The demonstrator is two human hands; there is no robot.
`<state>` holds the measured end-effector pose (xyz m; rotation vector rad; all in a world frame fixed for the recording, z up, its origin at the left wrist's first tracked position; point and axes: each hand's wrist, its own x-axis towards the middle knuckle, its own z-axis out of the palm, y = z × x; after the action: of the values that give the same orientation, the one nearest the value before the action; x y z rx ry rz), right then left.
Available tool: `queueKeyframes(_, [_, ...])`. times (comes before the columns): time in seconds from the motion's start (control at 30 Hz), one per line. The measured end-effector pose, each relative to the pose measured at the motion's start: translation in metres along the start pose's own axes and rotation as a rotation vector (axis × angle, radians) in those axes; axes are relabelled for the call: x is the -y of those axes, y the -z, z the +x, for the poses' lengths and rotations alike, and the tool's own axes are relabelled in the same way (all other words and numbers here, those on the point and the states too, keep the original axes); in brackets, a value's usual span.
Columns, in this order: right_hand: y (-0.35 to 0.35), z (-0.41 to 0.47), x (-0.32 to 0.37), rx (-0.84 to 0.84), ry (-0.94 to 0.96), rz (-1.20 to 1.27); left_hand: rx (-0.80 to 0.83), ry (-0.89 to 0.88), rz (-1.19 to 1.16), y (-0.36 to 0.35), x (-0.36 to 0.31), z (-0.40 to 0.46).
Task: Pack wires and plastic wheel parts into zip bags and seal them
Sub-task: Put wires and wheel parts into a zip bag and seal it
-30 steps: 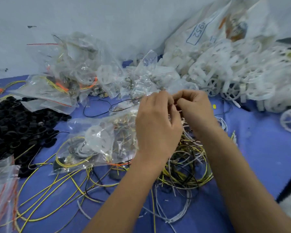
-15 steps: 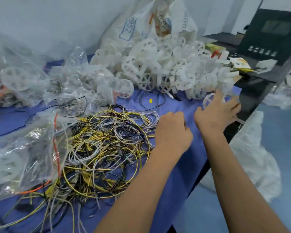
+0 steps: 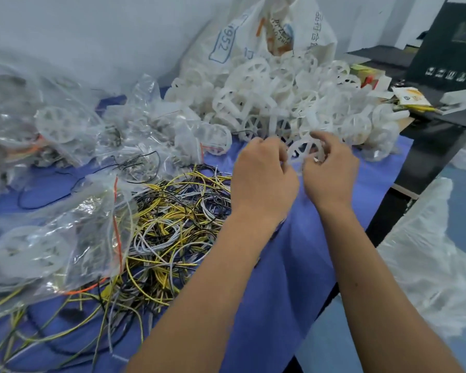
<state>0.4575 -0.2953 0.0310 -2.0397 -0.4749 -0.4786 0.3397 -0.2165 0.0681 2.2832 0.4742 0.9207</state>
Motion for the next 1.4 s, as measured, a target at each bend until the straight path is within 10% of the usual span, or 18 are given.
queueKeyframes(0.27, [-0.046,-0.052,0.121,0.434,-0.377,1.013,-0.234,0.165,0.695,0.131,0.073,-0.024])
queueKeyframes(0.4, [-0.074,-0.089,0.16,0.777,-0.65,1.187,-0.233,0.378,0.628,0.175,0.108,-0.052])
queueKeyframes(0.7, [-0.092,-0.135,0.189,1.117,-0.688,1.09,-0.59,0.489,0.125,0.211,0.128,-0.071])
queueKeyframes(0.83, [-0.096,-0.142,0.189,0.993,-0.239,0.543,-0.57,0.419,0.143,0.216,0.127,-0.071])
queueKeyframes(1.0, [-0.096,-0.15,0.21,1.166,0.407,0.5,-0.505,0.321,0.214,0.218,0.115,-0.061])
queueKeyframes(1.2, [-0.105,-0.161,0.23,0.968,0.195,0.602,-0.498,0.261,0.183,0.216,0.097,-0.058])
queueKeyframes(1.4, [-0.12,-0.157,0.254,1.333,-0.009,0.649,-0.621,0.368,0.06,0.22,0.1,-0.056])
